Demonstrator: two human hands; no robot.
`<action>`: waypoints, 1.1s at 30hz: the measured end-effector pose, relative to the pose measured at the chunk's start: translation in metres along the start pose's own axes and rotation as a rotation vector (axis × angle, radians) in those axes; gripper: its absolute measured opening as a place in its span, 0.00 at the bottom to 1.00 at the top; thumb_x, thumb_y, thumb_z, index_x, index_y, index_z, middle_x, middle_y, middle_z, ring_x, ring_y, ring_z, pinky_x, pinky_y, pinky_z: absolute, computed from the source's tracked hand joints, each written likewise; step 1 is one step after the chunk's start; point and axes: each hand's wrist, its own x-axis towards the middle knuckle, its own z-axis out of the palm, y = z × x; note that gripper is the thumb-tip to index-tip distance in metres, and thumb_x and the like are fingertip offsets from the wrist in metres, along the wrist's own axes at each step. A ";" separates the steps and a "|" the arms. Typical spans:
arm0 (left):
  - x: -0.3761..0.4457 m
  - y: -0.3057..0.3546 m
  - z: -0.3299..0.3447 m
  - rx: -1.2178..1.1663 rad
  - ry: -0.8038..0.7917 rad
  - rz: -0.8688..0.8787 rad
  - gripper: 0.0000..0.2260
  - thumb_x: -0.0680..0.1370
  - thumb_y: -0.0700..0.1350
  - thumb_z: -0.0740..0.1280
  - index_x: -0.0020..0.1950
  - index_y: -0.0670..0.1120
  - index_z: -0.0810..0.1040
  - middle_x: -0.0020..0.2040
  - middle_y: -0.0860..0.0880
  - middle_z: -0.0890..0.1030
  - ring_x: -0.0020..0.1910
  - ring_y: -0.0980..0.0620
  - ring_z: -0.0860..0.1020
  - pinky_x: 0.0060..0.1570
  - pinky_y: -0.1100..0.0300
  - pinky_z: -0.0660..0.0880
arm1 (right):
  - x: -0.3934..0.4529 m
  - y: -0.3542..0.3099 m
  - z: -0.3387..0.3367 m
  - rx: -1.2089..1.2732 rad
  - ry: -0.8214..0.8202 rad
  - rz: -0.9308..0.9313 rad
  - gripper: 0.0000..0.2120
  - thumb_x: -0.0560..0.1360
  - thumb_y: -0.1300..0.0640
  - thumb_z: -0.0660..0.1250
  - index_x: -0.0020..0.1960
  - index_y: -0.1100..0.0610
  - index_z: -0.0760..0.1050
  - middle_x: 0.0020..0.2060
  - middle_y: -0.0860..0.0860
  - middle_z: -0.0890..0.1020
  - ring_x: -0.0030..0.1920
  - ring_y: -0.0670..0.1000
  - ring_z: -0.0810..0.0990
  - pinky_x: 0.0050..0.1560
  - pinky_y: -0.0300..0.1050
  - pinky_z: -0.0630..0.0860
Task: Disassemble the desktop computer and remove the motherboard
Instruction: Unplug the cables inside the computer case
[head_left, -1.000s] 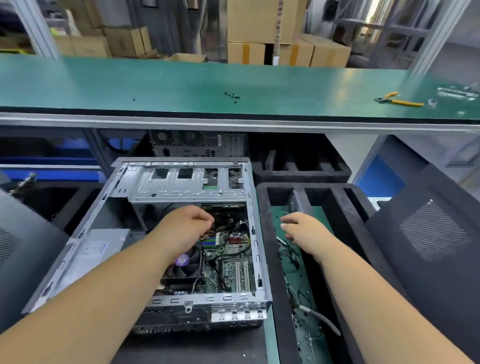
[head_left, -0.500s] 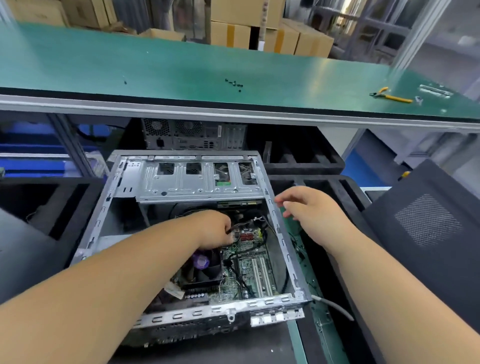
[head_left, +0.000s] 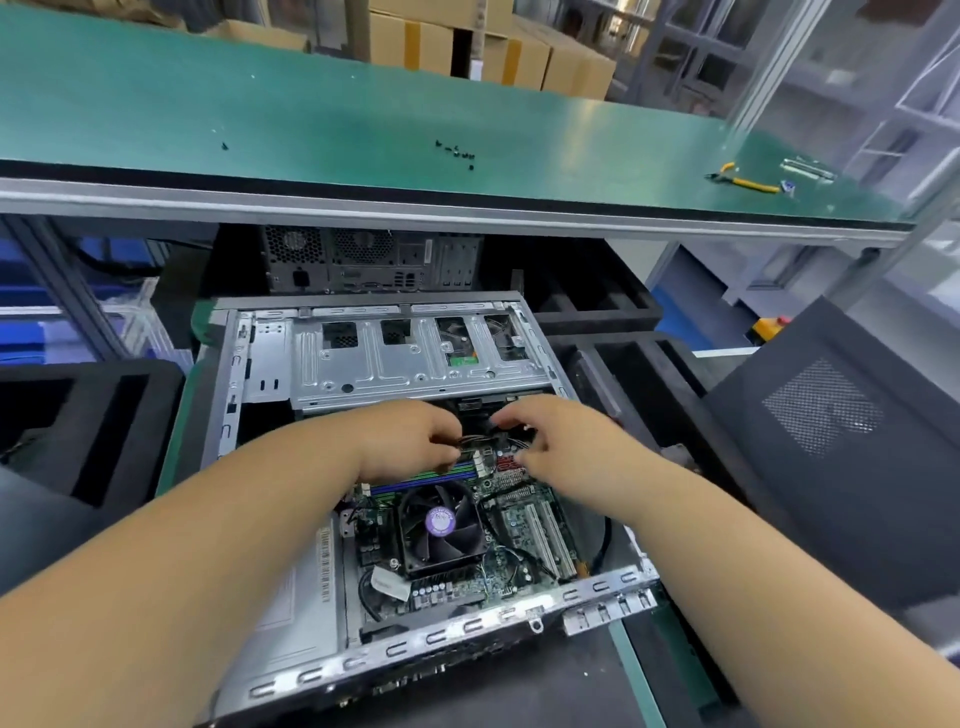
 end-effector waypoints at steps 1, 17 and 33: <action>-0.001 -0.001 -0.001 0.002 0.003 0.010 0.06 0.80 0.51 0.62 0.45 0.54 0.76 0.40 0.55 0.76 0.40 0.54 0.73 0.39 0.59 0.67 | 0.003 -0.004 0.006 -0.025 -0.014 -0.009 0.18 0.75 0.58 0.68 0.63 0.44 0.75 0.36 0.36 0.71 0.35 0.35 0.74 0.36 0.29 0.67; -0.016 -0.025 0.000 0.438 -0.311 -0.383 0.23 0.80 0.48 0.57 0.76 0.47 0.62 0.70 0.45 0.70 0.65 0.46 0.72 0.61 0.55 0.70 | 0.009 -0.013 0.021 -0.312 -0.324 0.116 0.19 0.75 0.34 0.59 0.43 0.49 0.73 0.36 0.46 0.77 0.38 0.47 0.76 0.36 0.43 0.68; 0.034 -0.036 0.013 0.465 -0.357 -0.412 0.32 0.79 0.37 0.58 0.79 0.48 0.45 0.77 0.43 0.59 0.71 0.42 0.65 0.65 0.52 0.67 | 0.078 -0.047 0.088 -0.417 -0.324 0.233 0.26 0.79 0.52 0.55 0.74 0.62 0.59 0.69 0.60 0.68 0.67 0.62 0.67 0.63 0.54 0.65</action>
